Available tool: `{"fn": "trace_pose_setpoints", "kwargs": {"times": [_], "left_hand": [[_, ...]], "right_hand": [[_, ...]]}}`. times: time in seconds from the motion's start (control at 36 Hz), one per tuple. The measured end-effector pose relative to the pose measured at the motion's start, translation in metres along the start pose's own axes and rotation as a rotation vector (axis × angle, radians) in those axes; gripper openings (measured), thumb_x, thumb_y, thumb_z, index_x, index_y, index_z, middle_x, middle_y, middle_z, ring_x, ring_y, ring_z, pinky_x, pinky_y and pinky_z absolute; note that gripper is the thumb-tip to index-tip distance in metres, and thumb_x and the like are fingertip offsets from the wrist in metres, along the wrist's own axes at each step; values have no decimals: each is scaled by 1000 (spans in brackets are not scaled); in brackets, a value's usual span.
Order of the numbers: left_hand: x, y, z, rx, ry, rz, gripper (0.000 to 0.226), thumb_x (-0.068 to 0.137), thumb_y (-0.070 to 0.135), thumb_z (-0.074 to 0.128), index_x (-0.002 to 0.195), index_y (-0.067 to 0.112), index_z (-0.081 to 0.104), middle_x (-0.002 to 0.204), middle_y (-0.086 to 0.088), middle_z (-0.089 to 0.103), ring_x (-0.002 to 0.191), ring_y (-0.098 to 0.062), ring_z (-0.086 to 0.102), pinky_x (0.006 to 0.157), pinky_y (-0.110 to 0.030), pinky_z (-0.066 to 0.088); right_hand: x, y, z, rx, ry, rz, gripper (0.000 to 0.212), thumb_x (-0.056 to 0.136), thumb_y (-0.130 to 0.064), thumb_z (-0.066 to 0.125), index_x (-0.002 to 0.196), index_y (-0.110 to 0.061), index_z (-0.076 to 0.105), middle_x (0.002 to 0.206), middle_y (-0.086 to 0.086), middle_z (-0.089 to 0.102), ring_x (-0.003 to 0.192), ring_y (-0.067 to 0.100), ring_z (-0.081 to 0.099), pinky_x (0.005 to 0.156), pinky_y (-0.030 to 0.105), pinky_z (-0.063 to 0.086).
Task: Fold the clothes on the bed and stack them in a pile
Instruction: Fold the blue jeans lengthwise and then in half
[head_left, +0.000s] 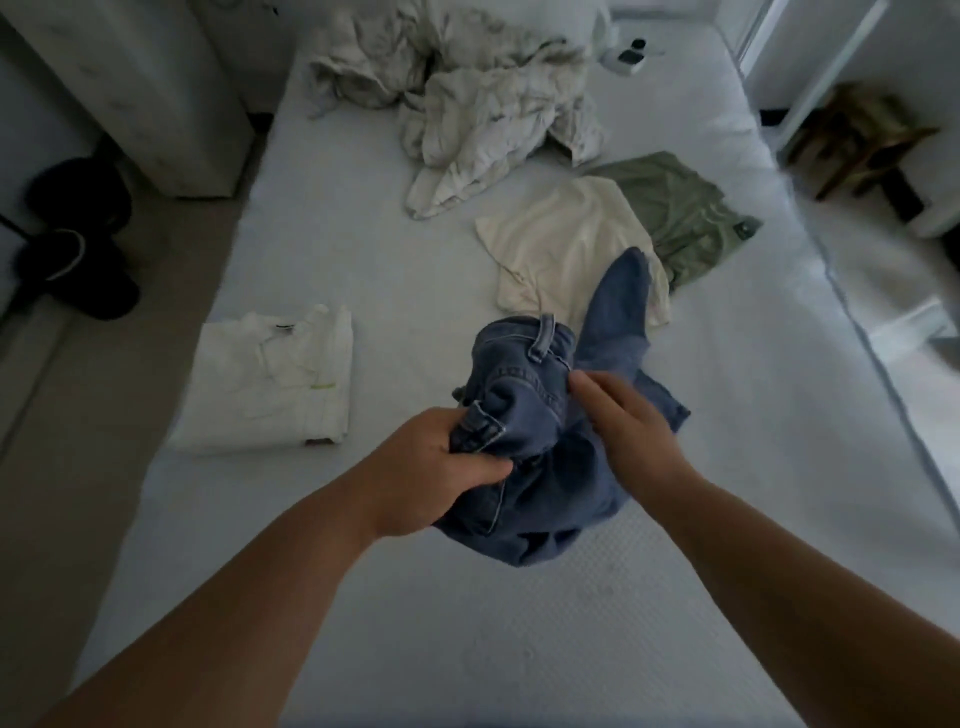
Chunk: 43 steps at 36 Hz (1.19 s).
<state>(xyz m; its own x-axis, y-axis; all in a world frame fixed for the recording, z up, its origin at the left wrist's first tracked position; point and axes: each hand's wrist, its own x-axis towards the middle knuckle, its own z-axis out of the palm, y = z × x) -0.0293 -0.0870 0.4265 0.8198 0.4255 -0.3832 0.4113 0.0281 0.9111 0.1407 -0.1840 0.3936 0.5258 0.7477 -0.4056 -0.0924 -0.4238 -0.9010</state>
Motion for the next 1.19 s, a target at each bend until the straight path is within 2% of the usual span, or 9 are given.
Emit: {"fn": "trace_pose_setpoints", "kwargs": {"times": [0.11,0.36,0.5,0.61,0.69,0.83,0.97,1.06,1.19], "left_hand": [[-32,32,6,64,-6,16,29,79,28,55,95,6,63,91,-10,69,91,-25,64,89,-51,49],[-70,41,26,334,-76,74,34,78,50,56,107,32,62,104,14,65,96,-3,60,87,-28,50],[-71,48,-2,282,382,260,37,70,32,77,96,40,52,100,20,54,92,8,52,80,-9,41],[-58,71,2,342,40,308,71,77,12,71,128,46,36,116,35,45,107,14,46,91,-5,34],[-49,81,8,401,2,335,35,74,16,72,98,40,60,88,22,64,83,9,58,72,-12,45],[-46,86,7,435,220,408,28,72,28,77,57,22,54,55,8,51,54,-5,45,56,-23,36],[-54,101,18,509,159,473,33,75,24,73,54,20,47,50,5,48,50,-5,40,50,-22,30],[-57,111,20,560,195,493,27,75,23,69,56,21,50,53,4,52,50,-6,42,49,-22,30],[-57,104,-1,458,74,332,21,65,41,78,75,28,66,59,15,60,55,4,53,52,-10,38]], "right_hand": [[-28,-45,20,306,-314,282,90,52,-74,58,117,-12,63,110,12,69,101,27,65,81,33,55],[-79,-81,6,276,-184,70,12,86,-3,62,94,-8,68,92,14,72,82,26,70,68,31,58],[-107,-93,-19,202,-237,-56,24,84,7,58,97,-12,66,90,8,73,82,21,70,68,27,56],[-123,-112,-36,135,-324,-177,49,82,17,52,115,-18,58,97,-2,71,92,13,67,75,23,54],[-132,-132,-49,-14,-391,-236,64,81,22,50,118,-29,56,106,-5,69,103,13,64,82,26,53],[-145,-152,-70,-503,-281,-258,36,78,4,67,100,-24,63,103,7,68,99,22,64,93,45,49],[-156,-160,-54,-890,-193,-324,35,67,-50,75,96,-39,59,97,-16,59,88,1,56,80,25,48],[-163,-165,-40,-1115,-65,-571,23,75,-48,69,83,-29,60,88,-13,57,84,6,52,77,27,43],[-170,-181,-64,-901,-63,-641,14,73,-32,75,68,-38,63,75,-9,60,77,1,54,65,10,39]]}}
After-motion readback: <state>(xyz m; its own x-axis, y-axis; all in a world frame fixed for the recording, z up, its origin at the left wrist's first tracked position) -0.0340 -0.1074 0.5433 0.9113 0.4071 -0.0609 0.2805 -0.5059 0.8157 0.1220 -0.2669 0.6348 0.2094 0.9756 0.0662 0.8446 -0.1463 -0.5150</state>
